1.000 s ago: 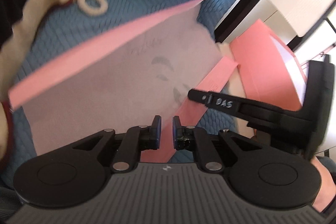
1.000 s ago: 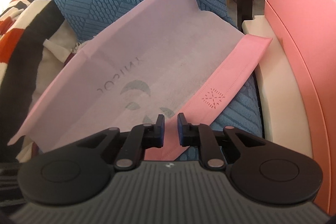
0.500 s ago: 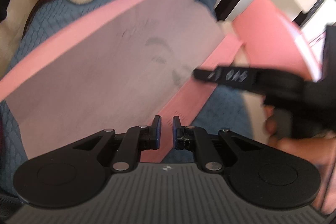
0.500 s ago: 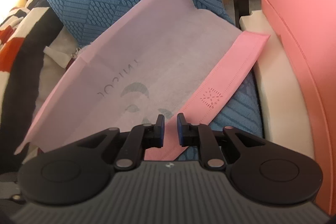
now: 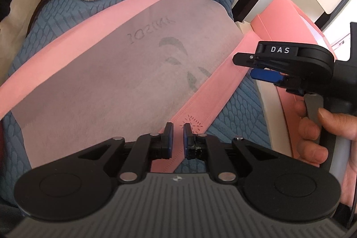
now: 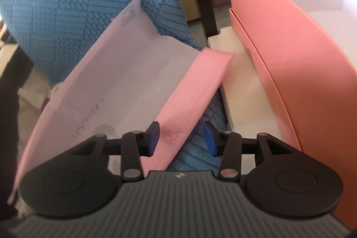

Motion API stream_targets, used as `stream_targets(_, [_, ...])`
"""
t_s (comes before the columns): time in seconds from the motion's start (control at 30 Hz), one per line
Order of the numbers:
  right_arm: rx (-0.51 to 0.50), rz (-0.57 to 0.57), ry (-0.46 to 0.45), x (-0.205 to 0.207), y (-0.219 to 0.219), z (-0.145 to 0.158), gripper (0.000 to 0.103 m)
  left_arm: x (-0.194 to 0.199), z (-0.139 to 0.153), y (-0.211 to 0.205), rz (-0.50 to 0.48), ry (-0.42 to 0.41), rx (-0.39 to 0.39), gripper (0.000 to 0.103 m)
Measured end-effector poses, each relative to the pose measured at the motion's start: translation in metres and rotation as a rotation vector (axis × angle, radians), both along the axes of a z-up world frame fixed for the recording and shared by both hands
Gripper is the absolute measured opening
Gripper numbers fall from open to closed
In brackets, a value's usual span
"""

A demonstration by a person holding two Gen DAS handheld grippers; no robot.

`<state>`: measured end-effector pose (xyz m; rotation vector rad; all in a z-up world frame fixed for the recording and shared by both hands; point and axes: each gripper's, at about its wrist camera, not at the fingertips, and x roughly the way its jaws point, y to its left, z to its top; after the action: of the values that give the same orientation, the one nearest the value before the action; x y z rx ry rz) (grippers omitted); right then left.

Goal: Organize objects
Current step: 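Hold the tissue sheet with both tools and spread it over the seat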

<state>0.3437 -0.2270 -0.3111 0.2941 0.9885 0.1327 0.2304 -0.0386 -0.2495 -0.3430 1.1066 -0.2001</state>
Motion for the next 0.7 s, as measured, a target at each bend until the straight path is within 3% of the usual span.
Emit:
stream_targets(0.27, [0.203,0.014,0.070,-0.006,-0.003,-0.010,0.045,0.004,0.002,0.008,0.051,0.007,-0.006,0.011])
stream_targets(0.33, [0.231,0.024,0.080,-0.008,-0.001,-0.011,0.038,0.006,0.003,0.008,0.058,0.008,-0.011,0.011])
stream_targets(0.4, [0.257,0.041,0.090,-0.012,0.004,-0.014,0.021,0.007,0.003,0.008,0.061,0.008,-0.012,0.011])
stream_targets(0.5, [0.268,0.077,0.114,-0.017,0.015,-0.017,0.010,0.008,0.004,0.008,0.067,0.006,-0.017,0.011])
stream_targets(0.7, [0.252,0.083,0.110,-0.019,0.020,-0.013,0.005,0.007,0.011,0.015,0.085,-0.036,-0.050,0.011])
